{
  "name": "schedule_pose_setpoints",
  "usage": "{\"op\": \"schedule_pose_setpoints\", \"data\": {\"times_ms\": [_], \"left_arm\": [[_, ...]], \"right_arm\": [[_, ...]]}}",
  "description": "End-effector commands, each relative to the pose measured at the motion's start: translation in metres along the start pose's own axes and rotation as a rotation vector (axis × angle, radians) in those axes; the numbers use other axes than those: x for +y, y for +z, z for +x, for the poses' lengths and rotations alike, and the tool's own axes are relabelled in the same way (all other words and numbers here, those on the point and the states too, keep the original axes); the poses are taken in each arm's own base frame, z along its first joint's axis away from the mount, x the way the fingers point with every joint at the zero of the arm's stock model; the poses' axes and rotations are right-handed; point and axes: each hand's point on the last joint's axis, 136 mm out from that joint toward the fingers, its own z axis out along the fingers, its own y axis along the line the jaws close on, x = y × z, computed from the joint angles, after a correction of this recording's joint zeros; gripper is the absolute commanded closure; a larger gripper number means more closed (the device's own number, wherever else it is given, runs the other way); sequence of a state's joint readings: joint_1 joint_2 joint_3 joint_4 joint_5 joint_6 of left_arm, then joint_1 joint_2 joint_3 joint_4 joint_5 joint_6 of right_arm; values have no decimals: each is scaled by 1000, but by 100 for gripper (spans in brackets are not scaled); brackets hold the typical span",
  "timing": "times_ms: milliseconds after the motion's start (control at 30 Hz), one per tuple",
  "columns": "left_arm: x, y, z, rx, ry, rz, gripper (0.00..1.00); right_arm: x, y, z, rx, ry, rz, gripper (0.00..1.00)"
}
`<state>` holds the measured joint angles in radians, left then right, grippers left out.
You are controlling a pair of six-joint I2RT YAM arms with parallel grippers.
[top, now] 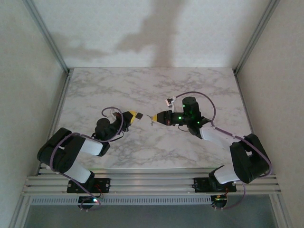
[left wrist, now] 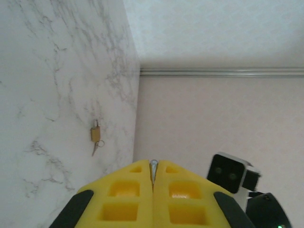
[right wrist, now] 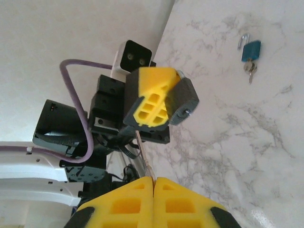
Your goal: Lock with the key
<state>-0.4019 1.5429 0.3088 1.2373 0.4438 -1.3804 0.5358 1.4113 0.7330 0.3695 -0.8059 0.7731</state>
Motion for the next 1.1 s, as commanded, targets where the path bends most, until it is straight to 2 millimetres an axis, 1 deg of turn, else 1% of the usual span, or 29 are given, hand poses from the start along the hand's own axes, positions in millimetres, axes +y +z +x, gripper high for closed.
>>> {"op": "schedule_pose_setpoints", "data": {"times_ms": [0,200,400,567,867,1067], "left_arm": [[-11,5,-1,25,115,-20,100],[2,11,1,54,238,-142,100],[17,21,5,101,278,-215,100],[26,32,10,123,312,-268,100],[42,52,28,186,376,-359,100],[46,67,39,222,411,-394,100]], "right_arm": [[-3,-9,-5,-47,-28,34,100],[-7,-21,-12,-111,-39,59,100],[-9,-36,-18,-184,-62,96,100],[-11,-49,-22,-240,-76,137,100],[-17,-76,-30,-364,-82,209,100],[-23,-93,-34,-435,-70,248,100]]}}
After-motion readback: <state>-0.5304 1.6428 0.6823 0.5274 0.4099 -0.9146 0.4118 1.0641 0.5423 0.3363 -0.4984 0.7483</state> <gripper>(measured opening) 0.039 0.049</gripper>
